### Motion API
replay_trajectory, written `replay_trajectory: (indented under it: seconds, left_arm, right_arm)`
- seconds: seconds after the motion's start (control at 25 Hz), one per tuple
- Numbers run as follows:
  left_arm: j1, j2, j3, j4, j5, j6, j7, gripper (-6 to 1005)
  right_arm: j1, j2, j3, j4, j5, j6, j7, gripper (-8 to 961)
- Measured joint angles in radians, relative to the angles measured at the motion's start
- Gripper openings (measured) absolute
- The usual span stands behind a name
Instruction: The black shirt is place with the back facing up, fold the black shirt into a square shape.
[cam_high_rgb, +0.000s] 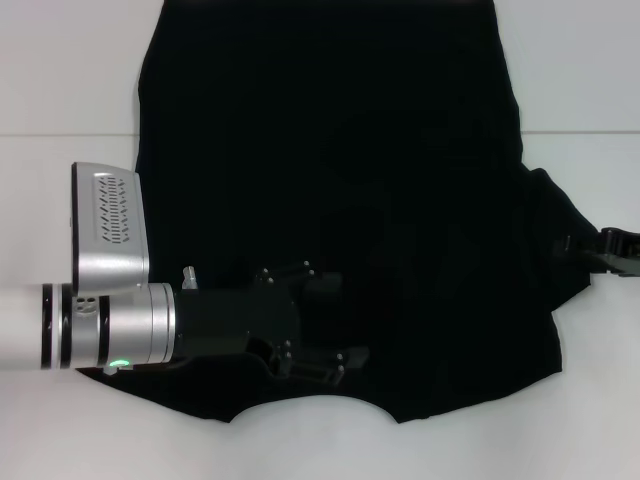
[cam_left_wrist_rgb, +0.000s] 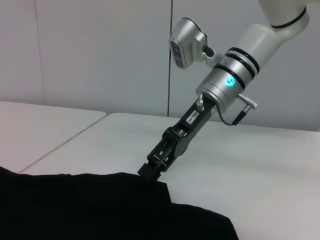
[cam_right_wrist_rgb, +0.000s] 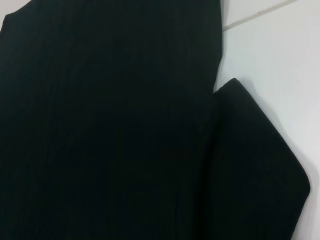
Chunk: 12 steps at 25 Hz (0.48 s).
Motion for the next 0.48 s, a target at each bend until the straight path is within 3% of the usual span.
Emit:
replay_trajectory:
  seconds: [0.12, 0.48]
  left_arm:
    - [0.0, 0.0, 0.0, 0.002, 0.0, 0.0, 0.0, 962]
    - [0.002, 0.0, -0.005, 0.005, -0.001, -0.002, 0.0, 962]
  right_arm:
    - [0.001, 0.003, -0.004, 0.0, 0.0, 0.009, 0.0, 769]
    - [0.009, 0.005, -0.005, 0.013, -0.04, 0.024, 0.018, 379]
